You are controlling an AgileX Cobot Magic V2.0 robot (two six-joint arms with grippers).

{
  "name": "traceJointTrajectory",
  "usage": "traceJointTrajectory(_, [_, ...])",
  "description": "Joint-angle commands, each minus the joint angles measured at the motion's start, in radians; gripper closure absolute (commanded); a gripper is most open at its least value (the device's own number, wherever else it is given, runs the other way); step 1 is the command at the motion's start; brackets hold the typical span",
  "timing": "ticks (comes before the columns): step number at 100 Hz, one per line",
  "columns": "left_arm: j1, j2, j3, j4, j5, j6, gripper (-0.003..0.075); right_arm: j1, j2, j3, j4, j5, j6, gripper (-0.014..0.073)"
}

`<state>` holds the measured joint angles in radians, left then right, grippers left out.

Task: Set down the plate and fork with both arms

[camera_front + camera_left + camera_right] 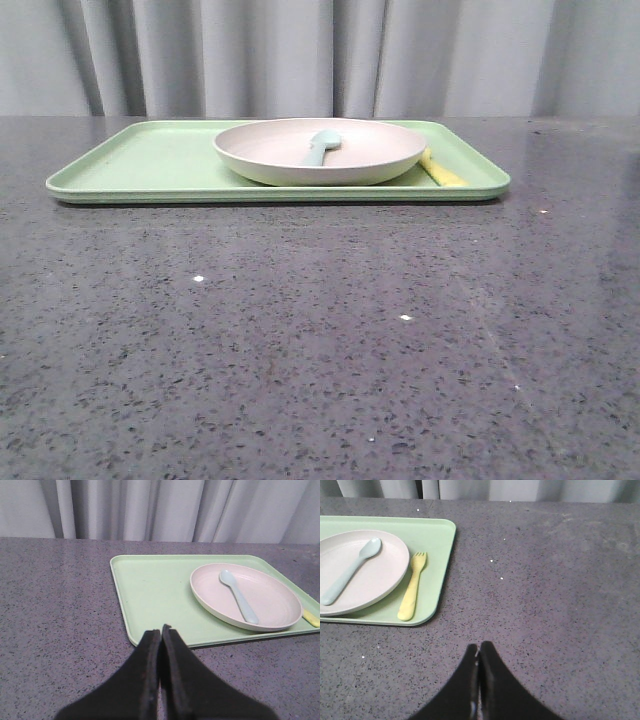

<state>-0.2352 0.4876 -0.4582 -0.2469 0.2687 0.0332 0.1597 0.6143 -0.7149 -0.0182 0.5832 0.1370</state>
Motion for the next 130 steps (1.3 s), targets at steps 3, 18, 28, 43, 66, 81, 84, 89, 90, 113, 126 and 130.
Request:
traceJointTrajectory(3, [0.001,-0.041,0.006,-0.002,-0.089,-0.006,0.0741,-0.006,-0.077,0.028,-0.020,-0.125,-0.006,0.0659])
traceJointTrajectory(18, [0.001,-0.099,0.056,-0.002,-0.098,-0.006,0.0741,-0.006,-0.187,0.116,-0.025,-0.218,-0.006,0.0659])
traceJointTrajectory(28, [0.001,-0.130,0.079,-0.002,-0.120,-0.006,0.0741,-0.006,-0.247,0.151,-0.025,-0.225,-0.006,0.0659])
traceJointTrajectory(43, [0.001,-0.137,0.079,-0.002,-0.116,-0.006,0.0741,-0.006,-0.278,0.172,-0.025,-0.200,-0.006,0.0659])
traceJointTrajectory(66, [0.001,-0.137,0.079,-0.002,-0.116,-0.006,0.0741,-0.006,-0.278,0.172,-0.025,-0.192,-0.006,0.0659])
traceJointTrajectory(81, [0.001,-0.137,0.079,-0.002,-0.116,-0.006,0.0741,-0.006,-0.278,0.172,-0.025,-0.192,-0.006,0.0659])
traceJointTrajectory(84, [0.001,-0.137,0.079,-0.002,-0.116,-0.006,0.0741,-0.006,-0.278,0.172,-0.025,-0.192,-0.006,0.0659])
traceJointTrajectory(89, [0.001,-0.137,0.079,-0.002,-0.116,-0.006,0.0741,-0.006,-0.278,0.172,-0.025,-0.192,-0.006,0.0659])
traceJointTrajectory(90, [0.001,-0.137,0.079,-0.002,-0.116,-0.006,0.0741,-0.006,-0.278,0.172,-0.025,-0.192,-0.006,0.0659])
traceJointTrajectory(113, [0.001,-0.137,0.081,-0.002,-0.116,-0.006,0.0741,-0.006,-0.278,0.172,-0.025,-0.192,-0.006,0.0659])
traceJointTrajectory(126, [0.013,-0.150,0.104,0.010,-0.143,-0.006,0.0741,-0.006,-0.278,0.172,-0.025,-0.192,-0.006,0.0659])
traceJointTrajectory(130, [0.035,-0.158,0.121,0.029,-0.171,-0.006,0.0741,-0.006,-0.278,0.172,-0.025,-0.192,-0.006,0.0659])
